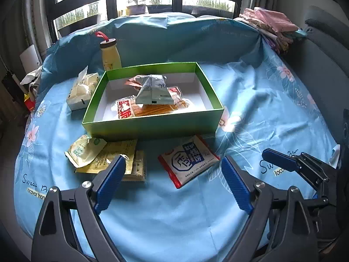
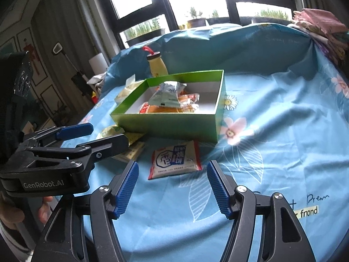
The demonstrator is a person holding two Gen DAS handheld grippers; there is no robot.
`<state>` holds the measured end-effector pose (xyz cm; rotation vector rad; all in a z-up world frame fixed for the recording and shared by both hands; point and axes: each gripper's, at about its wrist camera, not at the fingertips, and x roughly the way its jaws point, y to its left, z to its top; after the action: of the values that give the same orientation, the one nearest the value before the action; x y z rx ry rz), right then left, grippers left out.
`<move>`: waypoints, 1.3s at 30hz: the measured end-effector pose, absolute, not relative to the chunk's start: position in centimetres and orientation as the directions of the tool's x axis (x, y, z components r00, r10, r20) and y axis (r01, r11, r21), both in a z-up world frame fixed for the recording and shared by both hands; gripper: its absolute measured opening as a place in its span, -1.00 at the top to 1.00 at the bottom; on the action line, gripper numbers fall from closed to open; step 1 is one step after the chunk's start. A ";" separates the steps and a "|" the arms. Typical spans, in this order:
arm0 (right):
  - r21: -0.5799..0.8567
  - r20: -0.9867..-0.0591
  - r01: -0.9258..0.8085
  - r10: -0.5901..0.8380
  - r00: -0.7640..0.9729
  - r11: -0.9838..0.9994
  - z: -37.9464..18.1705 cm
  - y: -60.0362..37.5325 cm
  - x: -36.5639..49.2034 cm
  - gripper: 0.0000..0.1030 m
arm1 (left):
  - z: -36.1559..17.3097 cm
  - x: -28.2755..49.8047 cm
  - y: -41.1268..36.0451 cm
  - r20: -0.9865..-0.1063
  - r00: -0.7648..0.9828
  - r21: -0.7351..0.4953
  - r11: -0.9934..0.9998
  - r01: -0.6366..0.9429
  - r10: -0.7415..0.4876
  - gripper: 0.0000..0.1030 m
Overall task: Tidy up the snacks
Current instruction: 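Withdraw both grippers up and away from the box, then move both grippers down toward the red-and-white biscuit packet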
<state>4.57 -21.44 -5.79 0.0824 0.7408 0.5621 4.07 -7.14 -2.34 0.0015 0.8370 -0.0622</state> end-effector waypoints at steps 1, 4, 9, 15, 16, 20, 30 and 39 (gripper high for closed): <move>0.266 -0.618 -0.454 0.512 0.596 0.850 -5.9 -21.5 4.6 -0.28 | -2.5 4.1 -7.2 -0.745 0.665 -0.023 0.998 0.056 -0.055 -0.74; 0.273 -0.625 -0.448 0.511 0.590 0.851 -6.3 -21.7 4.9 -0.28 | -2.9 4.3 -7.3 -0.753 0.656 -0.021 0.998 0.059 -0.054 -0.74; 0.277 -0.632 -0.445 0.510 0.583 0.852 -6.8 -22.0 5.1 -0.28 | -3.4 4.5 -7.4 -0.762 0.645 -0.023 0.998 0.062 -0.058 -0.74; 0.282 -0.646 -0.445 0.511 0.566 0.850 -7.7 -22.0 5.5 -0.28 | -4.3 5.1 -7.3 -0.788 0.609 -0.065 0.996 0.069 -0.093 -0.74; 0.283 -0.649 -0.445 0.512 0.564 0.850 -7.8 -22.0 5.6 -0.28 | -4.5 5.2 -7.1 -0.794 0.598 -0.082 0.994 0.069 -0.107 -0.74; 0.287 -0.662 -0.444 0.511 0.549 0.849 -8.6 -22.0 6.0 -0.28 | -5.9 6.0 -6.4 -0.824 0.538 -0.174 0.983 0.054 -0.176 -0.74; 0.306 -0.694 -0.447 0.518 0.499 0.841 -10.4 -21.9 7.1 -0.28 | -8.7 7.5 -4.1 -0.840 0.413 -0.399 0.916 -0.032 -0.352 -0.74; 0.331 -0.702 -0.474 0.548 0.454 0.816 -11.3 -20.6 9.4 -0.28 | -9.9 8.9 -2.7 -0.811 0.377 -0.513 0.854 -0.088 -0.448 -0.74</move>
<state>9.40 -20.63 -11.32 0.0911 0.9004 0.6321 8.85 -2.71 -9.86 -0.5272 1.1750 -0.2437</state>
